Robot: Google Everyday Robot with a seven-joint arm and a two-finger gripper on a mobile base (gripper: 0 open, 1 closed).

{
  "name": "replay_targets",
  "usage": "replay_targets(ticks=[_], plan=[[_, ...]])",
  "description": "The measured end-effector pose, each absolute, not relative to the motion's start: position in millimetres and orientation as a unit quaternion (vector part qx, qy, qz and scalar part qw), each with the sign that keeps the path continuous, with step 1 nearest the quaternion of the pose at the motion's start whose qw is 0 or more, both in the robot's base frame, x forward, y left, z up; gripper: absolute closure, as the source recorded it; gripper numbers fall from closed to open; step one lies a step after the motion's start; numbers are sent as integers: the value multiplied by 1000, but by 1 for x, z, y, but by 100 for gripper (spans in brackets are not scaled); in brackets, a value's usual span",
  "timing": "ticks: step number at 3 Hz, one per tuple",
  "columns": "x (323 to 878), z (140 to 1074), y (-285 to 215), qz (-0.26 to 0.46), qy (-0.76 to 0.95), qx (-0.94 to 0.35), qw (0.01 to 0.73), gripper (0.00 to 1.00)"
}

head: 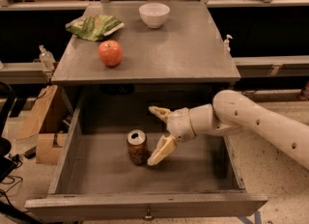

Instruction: Pick orange can from top drawer and place on counter

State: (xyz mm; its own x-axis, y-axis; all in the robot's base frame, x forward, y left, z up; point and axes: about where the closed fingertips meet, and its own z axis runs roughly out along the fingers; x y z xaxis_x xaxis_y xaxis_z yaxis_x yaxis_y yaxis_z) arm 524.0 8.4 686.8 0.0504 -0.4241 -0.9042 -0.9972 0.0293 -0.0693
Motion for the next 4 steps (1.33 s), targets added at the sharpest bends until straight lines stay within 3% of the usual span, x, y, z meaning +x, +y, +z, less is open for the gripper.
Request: replay_targets(ticks=[1, 2, 4], plan=[[516, 676, 26, 370, 582, -599, 407, 0], [510, 665, 45, 382, 573, -602, 404, 27], [510, 654, 63, 396, 565, -601, 404, 72]])
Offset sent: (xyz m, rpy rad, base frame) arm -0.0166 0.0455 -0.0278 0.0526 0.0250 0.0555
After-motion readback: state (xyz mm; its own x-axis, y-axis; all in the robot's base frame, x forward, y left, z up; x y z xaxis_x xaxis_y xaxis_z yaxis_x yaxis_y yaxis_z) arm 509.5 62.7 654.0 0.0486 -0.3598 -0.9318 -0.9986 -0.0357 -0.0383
